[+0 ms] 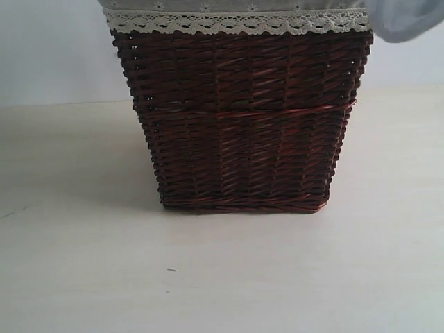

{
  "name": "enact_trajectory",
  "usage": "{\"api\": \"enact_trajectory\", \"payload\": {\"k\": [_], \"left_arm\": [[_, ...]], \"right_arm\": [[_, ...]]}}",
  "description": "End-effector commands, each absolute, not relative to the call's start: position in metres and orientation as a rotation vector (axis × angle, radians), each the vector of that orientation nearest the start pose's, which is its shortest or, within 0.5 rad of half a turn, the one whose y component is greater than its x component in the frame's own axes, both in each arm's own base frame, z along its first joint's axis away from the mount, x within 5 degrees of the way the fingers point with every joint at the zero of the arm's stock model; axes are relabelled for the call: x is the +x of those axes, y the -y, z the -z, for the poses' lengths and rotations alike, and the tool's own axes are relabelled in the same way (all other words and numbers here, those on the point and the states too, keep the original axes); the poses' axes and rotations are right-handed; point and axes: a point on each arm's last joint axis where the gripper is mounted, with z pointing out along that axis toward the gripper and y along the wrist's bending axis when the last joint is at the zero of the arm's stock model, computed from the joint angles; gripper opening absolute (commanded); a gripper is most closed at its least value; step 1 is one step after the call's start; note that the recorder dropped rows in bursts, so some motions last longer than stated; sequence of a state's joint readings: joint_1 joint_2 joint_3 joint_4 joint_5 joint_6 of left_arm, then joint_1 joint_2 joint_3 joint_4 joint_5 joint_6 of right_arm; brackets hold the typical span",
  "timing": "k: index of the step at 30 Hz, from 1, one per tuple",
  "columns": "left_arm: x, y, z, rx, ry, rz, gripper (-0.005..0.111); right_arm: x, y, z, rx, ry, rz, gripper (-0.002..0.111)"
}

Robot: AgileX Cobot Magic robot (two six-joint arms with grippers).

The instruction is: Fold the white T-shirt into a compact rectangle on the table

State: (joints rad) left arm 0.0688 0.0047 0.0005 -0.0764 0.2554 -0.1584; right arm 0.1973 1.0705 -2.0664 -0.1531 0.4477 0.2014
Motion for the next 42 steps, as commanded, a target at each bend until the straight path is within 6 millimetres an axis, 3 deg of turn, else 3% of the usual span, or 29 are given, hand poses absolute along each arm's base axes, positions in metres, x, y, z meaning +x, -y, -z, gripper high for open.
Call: {"api": "enact_trajectory", "payload": {"k": [1,6,17,23,27,34,39,42], "left_arm": [[0.055,-0.002,-0.190,-0.256,-1.718,0.144,0.000],[0.055,-0.002,-0.190,-0.256,-1.718,0.144,0.000],[0.055,-0.002,-0.190,-0.256,-1.718,0.144,0.000],[0.055,-0.002,-0.190,-0.256,-1.718,0.144,0.000],[0.055,-0.002,-0.190,-0.256,-1.718,0.144,0.000],[0.055,-0.002,-0.190,-0.256,-1.718,0.144,0.000],[0.055,-0.002,-0.190,-0.256,-1.718,0.144,0.000],[0.055,-0.002,-0.190,-0.256,-1.718,0.144,0.000]], "right_arm": [[0.069,-0.020,-0.671,-0.125,-0.990,-0.286,0.000],[0.062,-0.023,-0.674,-0.150,-0.955,-0.328,0.000],[0.004,-0.012,-0.691,-0.135,-0.771,-0.381,0.000],[-0.008,-0.011,-0.691,-0.136,-0.744,-0.423,0.000],[-0.006,-0.014,-0.687,-0.159,-0.808,-0.429,0.000],[0.023,-0.025,-0.670,-0.230,-1.058,-0.423,0.000],[0.071,-0.037,-0.639,-0.278,-1.342,-0.406,0.000],[0.110,-0.047,-0.602,-0.331,-1.589,-0.406,0.000]]}}
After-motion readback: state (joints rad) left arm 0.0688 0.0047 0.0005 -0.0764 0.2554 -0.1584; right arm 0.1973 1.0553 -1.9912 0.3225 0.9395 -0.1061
